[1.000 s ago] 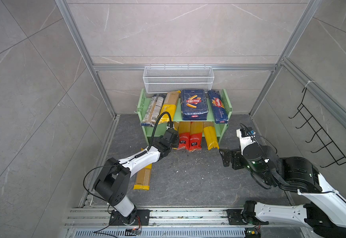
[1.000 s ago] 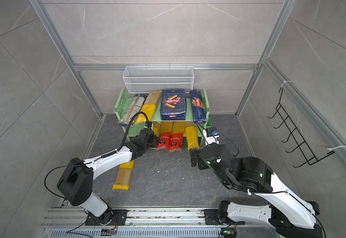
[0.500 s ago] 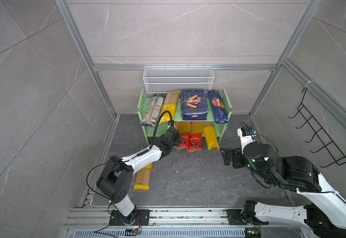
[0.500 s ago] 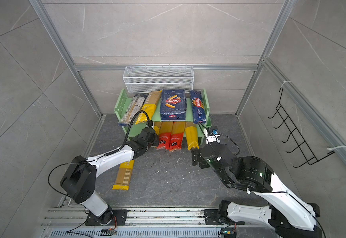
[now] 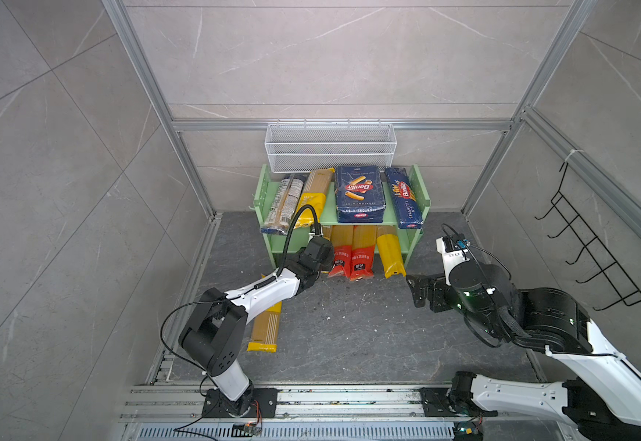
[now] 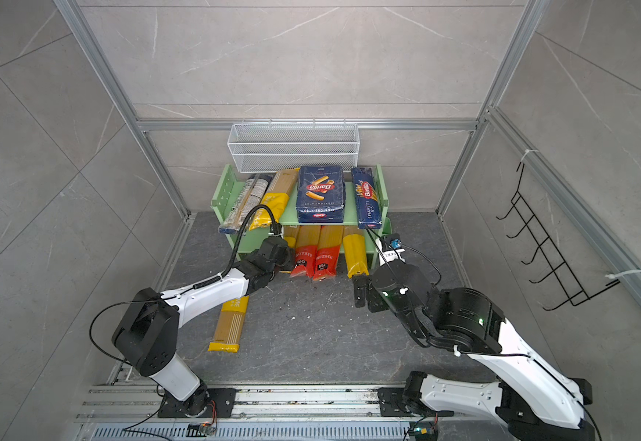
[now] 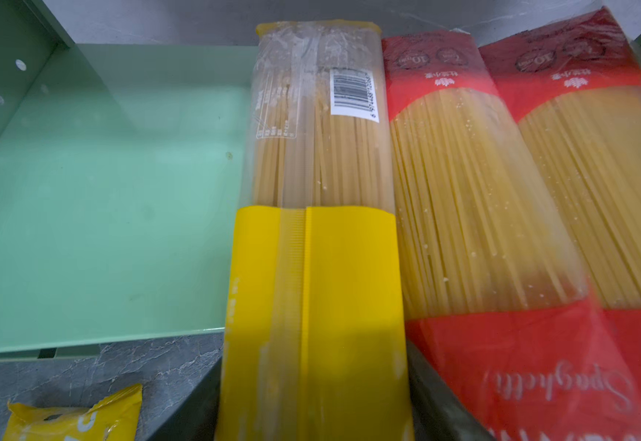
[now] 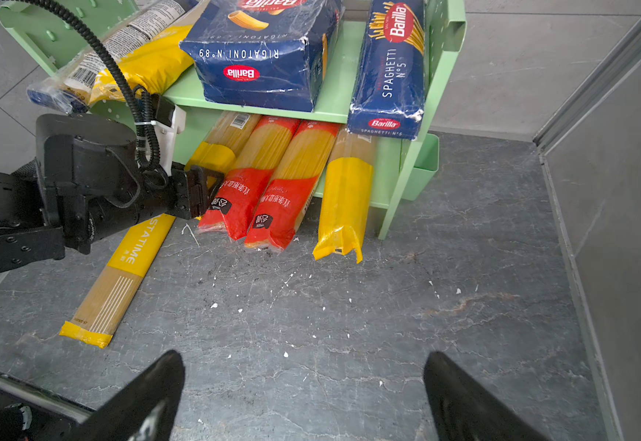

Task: Arrange pasta packages on shelves
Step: Place the pasta bag on the shelf.

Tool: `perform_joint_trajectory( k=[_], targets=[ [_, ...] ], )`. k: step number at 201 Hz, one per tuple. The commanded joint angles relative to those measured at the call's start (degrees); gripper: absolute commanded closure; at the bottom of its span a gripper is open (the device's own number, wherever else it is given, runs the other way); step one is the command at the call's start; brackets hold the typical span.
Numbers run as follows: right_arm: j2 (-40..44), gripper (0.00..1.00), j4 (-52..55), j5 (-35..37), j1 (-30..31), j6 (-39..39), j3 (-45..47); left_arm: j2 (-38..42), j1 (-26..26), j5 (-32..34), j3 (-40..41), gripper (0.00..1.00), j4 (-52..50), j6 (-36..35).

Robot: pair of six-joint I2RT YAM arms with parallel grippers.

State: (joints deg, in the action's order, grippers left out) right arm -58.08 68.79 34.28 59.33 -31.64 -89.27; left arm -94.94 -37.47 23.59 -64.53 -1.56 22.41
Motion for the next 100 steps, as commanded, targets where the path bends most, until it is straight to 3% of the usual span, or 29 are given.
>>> perform_joint_trajectory(
  k=[1, 100],
  targets=[
    [-0.03, 0.0, -0.42, -0.86, -0.3, 0.82, -1.62, 3.83, 1.79, 0.75, 0.32, 0.36, 2.61, 2.66],
    [-0.33, 0.0, -2.7, -2.99, -0.55, 1.23, -0.58, 14.49, -0.01, 0.57, 8.92, 0.3, 0.1, 4.27]
  ],
)
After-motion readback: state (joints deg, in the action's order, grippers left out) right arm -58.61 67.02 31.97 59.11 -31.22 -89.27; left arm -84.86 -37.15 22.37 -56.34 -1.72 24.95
